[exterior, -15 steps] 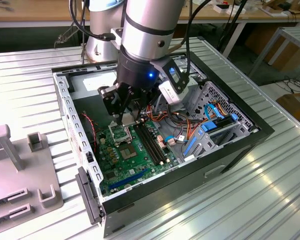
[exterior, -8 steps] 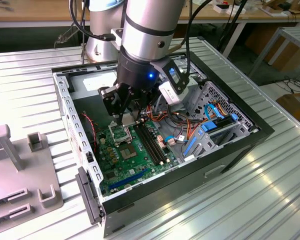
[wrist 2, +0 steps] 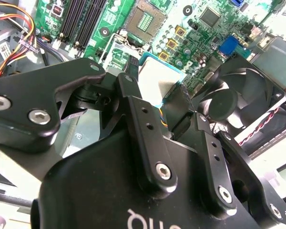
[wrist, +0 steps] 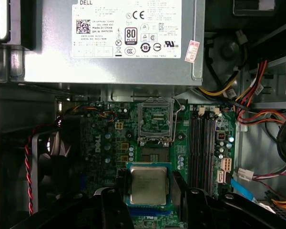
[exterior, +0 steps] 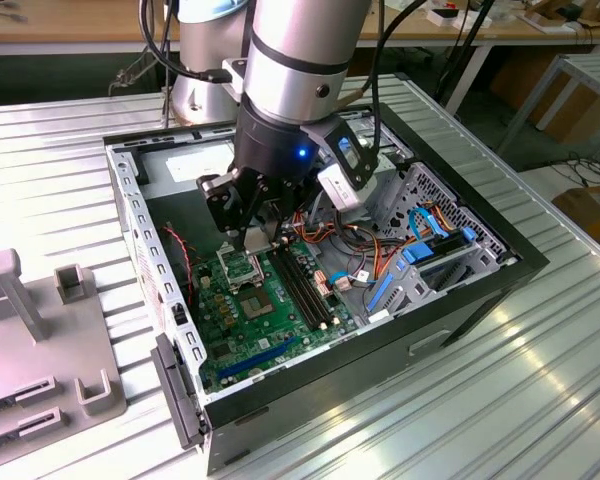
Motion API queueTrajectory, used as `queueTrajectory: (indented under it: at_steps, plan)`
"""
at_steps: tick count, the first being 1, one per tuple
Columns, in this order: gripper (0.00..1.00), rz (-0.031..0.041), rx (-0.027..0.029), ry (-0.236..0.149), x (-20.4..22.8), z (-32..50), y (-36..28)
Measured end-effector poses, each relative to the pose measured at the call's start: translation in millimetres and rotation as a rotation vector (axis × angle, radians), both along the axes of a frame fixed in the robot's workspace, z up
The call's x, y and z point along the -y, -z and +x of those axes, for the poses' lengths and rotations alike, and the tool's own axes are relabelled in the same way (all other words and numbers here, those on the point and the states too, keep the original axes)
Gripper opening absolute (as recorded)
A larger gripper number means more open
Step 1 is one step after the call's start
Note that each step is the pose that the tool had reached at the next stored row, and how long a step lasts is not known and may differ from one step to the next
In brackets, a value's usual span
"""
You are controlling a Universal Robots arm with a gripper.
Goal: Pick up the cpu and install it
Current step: 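Place the cpu into insertion slot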
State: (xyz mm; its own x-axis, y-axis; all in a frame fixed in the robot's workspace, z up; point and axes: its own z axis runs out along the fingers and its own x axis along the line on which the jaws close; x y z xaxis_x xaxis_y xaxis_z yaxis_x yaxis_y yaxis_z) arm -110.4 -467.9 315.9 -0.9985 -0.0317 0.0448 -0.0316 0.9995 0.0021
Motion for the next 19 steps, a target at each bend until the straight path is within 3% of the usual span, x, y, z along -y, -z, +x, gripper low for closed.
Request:
queueTrajectory:
  at_steps: [9,19]
  plan:
    - [0.47,0.0000,0.0000,0.000,1.3,0.2,3.5]
    - [0.47,0.0000,0.0000,0.000,6.7,0.2,6.7]
